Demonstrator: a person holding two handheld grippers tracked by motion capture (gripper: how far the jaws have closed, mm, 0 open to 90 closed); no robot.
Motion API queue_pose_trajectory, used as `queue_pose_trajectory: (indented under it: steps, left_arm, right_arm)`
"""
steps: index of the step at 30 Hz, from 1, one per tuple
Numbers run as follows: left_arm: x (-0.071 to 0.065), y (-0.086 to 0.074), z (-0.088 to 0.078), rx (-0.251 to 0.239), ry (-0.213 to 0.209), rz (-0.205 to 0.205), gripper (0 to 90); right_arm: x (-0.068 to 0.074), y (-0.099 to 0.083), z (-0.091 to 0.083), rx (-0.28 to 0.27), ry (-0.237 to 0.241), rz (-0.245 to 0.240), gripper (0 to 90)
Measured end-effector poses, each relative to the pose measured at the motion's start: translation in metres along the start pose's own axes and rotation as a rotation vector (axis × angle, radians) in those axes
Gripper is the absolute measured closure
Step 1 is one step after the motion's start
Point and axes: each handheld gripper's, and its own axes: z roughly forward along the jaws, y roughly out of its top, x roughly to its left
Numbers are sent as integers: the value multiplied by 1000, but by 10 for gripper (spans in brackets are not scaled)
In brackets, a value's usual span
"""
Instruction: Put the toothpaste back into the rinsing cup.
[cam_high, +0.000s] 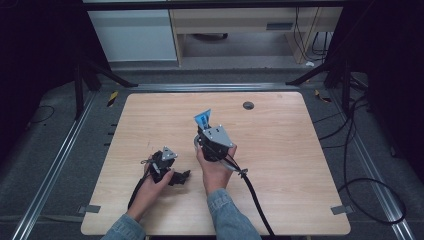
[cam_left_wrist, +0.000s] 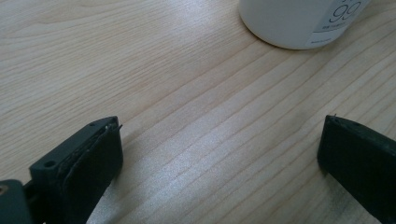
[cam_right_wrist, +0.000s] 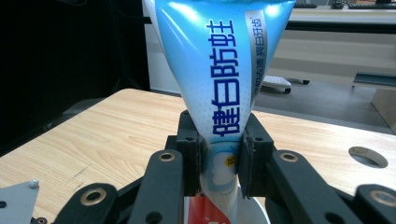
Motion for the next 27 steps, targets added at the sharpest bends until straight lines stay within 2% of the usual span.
queue_pose_trajectory:
  steps: [11, 19, 27]
  left_arm:
    - [0, 0, 0, 0, 0, 0, 0]
    - [0, 0, 0, 0, -1, 0, 0]
    - [0, 0, 0, 0, -2, 0, 0]
  right_arm:
    - [3, -9, 3, -9, -14, -4, 733]
    - [7, -14, 3, -6, -24, 14, 733]
    - [10, -20, 3, -3, -57, 11, 733]
